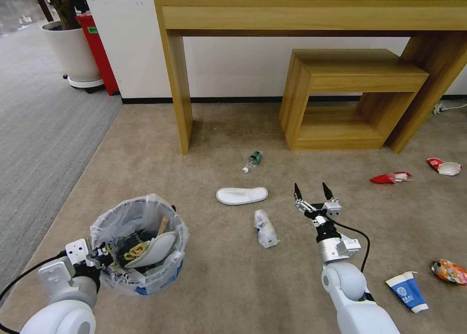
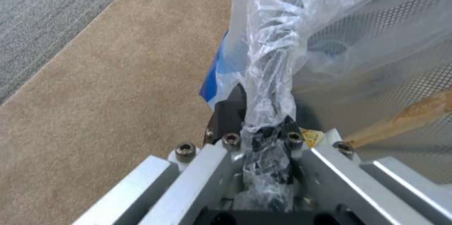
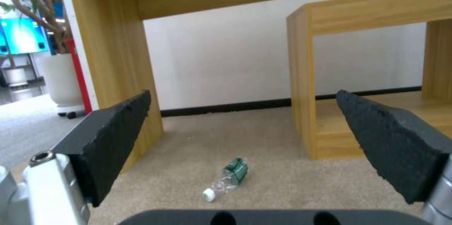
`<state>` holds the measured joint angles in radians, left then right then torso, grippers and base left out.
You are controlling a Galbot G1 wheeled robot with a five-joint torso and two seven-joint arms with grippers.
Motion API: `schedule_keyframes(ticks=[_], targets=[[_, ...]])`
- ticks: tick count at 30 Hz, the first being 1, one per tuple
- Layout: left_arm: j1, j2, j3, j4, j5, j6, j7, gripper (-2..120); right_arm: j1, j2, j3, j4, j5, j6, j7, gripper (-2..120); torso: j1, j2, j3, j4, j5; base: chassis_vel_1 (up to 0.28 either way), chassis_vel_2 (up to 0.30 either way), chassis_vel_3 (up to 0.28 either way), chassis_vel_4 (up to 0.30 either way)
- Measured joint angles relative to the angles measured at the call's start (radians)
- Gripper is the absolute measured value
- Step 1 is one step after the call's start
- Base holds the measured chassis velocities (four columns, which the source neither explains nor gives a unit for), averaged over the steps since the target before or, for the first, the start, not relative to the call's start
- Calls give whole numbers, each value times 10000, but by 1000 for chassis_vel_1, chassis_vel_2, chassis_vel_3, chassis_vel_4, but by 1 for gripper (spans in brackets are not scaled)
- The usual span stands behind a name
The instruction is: Pick up the trash bin and place the garbage on the floor into it.
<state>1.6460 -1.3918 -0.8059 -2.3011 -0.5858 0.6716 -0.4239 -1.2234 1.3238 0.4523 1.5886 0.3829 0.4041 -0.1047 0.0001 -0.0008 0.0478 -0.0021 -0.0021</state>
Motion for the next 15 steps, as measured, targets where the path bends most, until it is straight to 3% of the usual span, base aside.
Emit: schedule_keyframes(ticks=[9, 15], targets=[[88, 5, 2, -26, 74, 7, 2, 1, 35, 21, -95, -26, 17, 19, -19, 100, 0, 0, -1, 0, 1, -45, 44, 32, -44], [103, -12, 31, -67, 124, 28, 7, 1, 58, 23, -138, -93, 24, 51, -23, 100, 0, 0, 0, 0, 0, -178, 195, 193, -199]])
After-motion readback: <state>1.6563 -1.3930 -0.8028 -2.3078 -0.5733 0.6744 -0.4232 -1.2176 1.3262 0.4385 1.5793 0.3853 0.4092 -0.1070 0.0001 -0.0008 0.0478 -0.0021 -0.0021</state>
